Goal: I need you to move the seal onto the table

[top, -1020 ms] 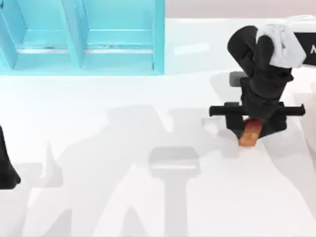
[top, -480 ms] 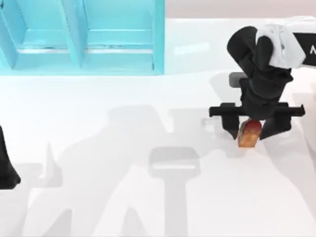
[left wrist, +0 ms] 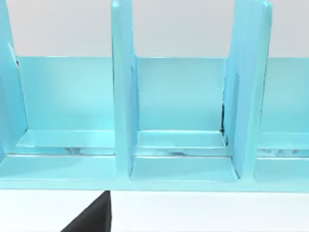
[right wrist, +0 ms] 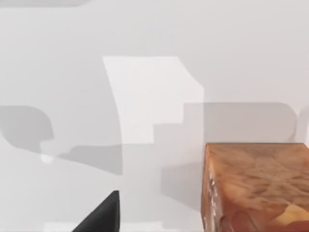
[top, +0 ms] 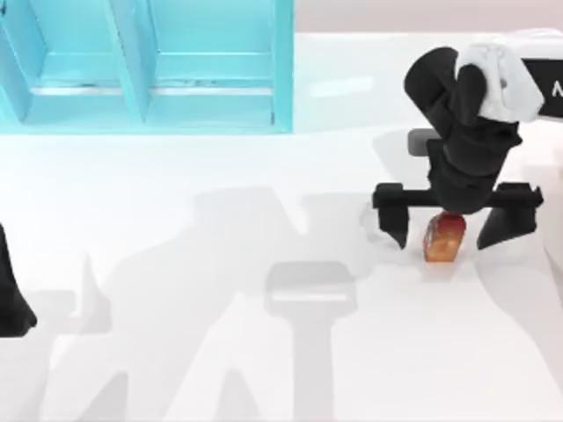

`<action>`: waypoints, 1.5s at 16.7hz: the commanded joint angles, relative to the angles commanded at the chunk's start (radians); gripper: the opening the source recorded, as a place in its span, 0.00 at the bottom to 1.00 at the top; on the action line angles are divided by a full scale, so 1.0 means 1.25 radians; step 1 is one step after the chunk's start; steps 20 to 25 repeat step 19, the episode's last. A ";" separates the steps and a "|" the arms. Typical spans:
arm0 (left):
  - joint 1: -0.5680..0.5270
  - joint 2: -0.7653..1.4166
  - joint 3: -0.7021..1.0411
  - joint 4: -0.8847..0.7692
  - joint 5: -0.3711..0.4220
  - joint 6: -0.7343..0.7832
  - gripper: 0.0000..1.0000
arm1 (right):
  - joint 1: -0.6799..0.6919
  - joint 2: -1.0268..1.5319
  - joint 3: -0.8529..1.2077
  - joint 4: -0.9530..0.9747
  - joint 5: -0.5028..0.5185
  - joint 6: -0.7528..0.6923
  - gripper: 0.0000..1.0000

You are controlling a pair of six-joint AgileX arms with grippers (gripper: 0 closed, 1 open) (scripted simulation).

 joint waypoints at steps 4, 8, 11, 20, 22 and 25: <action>0.000 0.000 0.000 0.000 0.000 0.000 1.00 | -0.001 -0.001 0.002 -0.002 0.000 0.000 1.00; 0.000 0.000 0.000 0.000 0.000 0.000 1.00 | 0.002 -0.010 0.090 -0.087 -0.004 -0.002 1.00; 0.000 0.000 0.000 0.000 0.000 0.000 1.00 | 0.003 -0.023 0.201 -0.215 -0.008 -0.005 1.00; 0.000 0.000 0.000 0.000 0.000 0.000 1.00 | -0.005 -0.056 0.399 -0.454 0.000 -0.004 1.00; 0.000 0.000 0.000 0.000 0.000 0.000 1.00 | -0.005 -0.056 0.399 -0.454 0.000 -0.004 1.00; 0.000 0.000 0.000 0.000 0.000 0.000 1.00 | -0.005 -0.056 0.399 -0.454 0.000 -0.004 1.00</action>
